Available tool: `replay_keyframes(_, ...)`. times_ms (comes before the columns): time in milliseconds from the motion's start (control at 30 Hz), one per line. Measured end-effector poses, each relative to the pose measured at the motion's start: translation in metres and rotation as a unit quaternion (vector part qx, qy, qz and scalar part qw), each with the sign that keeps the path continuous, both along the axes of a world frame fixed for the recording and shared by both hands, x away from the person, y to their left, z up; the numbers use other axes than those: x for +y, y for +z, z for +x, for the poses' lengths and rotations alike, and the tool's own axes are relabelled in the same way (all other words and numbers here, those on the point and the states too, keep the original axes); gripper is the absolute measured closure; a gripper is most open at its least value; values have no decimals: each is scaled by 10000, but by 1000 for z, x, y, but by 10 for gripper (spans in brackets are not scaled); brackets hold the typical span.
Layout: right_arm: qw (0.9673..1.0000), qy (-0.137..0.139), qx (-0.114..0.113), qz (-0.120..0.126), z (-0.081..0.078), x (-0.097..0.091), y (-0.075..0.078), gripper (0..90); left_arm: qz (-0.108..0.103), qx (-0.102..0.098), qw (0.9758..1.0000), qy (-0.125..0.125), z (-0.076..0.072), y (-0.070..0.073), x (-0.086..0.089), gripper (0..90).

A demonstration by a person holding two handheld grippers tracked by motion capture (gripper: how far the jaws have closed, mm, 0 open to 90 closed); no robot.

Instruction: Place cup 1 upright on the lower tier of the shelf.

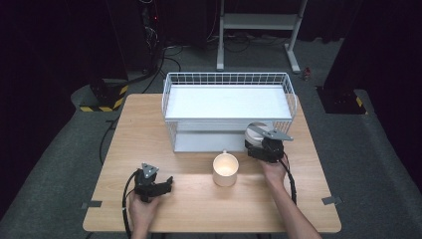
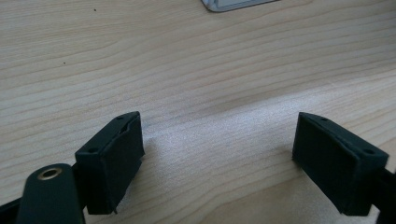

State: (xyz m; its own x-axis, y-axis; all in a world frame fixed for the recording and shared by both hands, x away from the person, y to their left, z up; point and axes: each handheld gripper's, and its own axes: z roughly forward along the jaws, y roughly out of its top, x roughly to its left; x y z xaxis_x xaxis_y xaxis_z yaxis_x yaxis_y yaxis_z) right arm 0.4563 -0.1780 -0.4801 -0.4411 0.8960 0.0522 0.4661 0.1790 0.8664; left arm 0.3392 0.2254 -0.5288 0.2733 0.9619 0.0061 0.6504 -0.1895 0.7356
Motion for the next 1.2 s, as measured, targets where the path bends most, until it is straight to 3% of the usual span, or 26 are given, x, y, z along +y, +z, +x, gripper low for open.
replay_keyframes(400,9994,33,-250,-247,8,6,-6,183,5,-7,10000,5,0,0,0,177)
replay_keyframes(567,9994,47,-268,-190,9,4,-7,183,4,-8,10000,8,0,0,0,178)
replay_keyframes(933,9999,89,-83,-72,8,1,-7,135,1,-8,10000,9,0,0,0,178)
replay_keyframes(1200,9999,36,-11,-132,2,-1,-9,130,3,-8,10000,7,0,0,0,179)
